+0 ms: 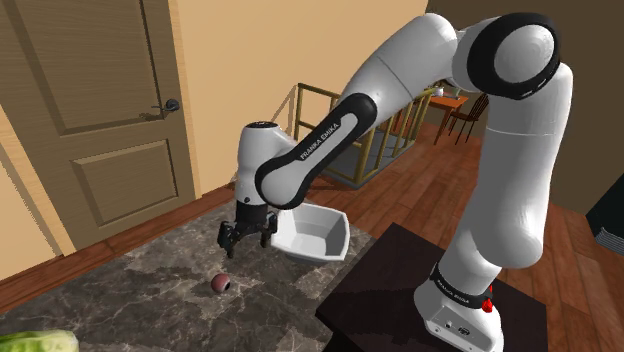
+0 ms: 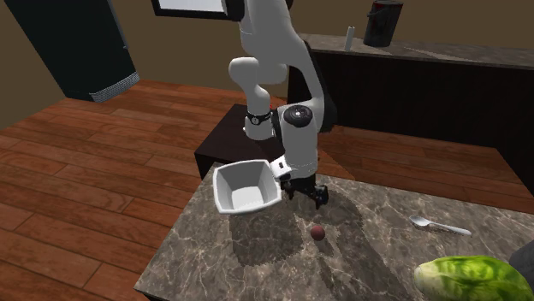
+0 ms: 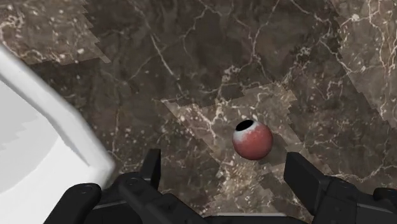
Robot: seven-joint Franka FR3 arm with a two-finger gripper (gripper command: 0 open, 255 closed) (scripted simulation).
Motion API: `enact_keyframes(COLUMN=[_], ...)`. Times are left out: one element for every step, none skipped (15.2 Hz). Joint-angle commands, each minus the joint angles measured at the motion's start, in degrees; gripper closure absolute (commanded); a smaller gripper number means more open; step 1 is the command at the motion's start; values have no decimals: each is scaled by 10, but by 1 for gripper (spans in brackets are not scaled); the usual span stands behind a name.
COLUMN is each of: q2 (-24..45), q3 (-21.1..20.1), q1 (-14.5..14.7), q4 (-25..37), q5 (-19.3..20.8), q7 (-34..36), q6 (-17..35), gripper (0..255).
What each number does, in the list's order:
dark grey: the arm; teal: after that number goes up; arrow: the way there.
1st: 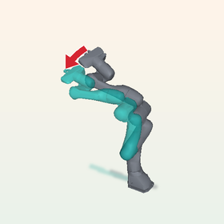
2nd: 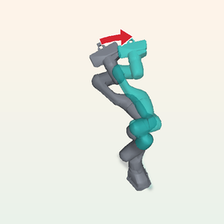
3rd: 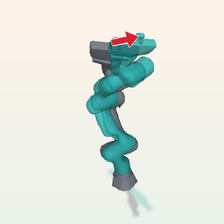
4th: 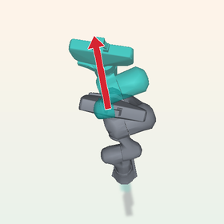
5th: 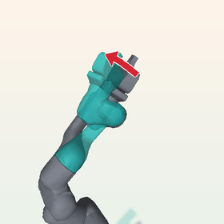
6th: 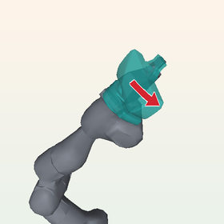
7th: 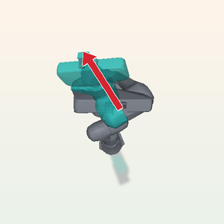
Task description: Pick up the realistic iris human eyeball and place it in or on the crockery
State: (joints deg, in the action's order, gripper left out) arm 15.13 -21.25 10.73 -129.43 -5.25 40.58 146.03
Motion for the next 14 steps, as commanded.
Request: enact_keyframes(q2=[49,71,94,116,138,142,149,156,163,170,177,184,195,195], q3=[7,12,18,24,29,31,33,34,36,38,40,42,45,45], q1=[21,31,41,51,61,64,66,68,71,73,75,78,81,82], q4=[34,51,70,89,108,112,114,115,117,119,121,123,127,126], q5=[26,37,46,54,62,63,65,67,69,71,73,75,77,77], q7=[30,41,52,61,69,71,72,73,75,76,77,79,81,80], q6=[16,21,25,29,31,32,37,42,48,53,58,63,70,70], gripper=[0,0,0,0,0,0,0,0,0,0,0,0,0,0])
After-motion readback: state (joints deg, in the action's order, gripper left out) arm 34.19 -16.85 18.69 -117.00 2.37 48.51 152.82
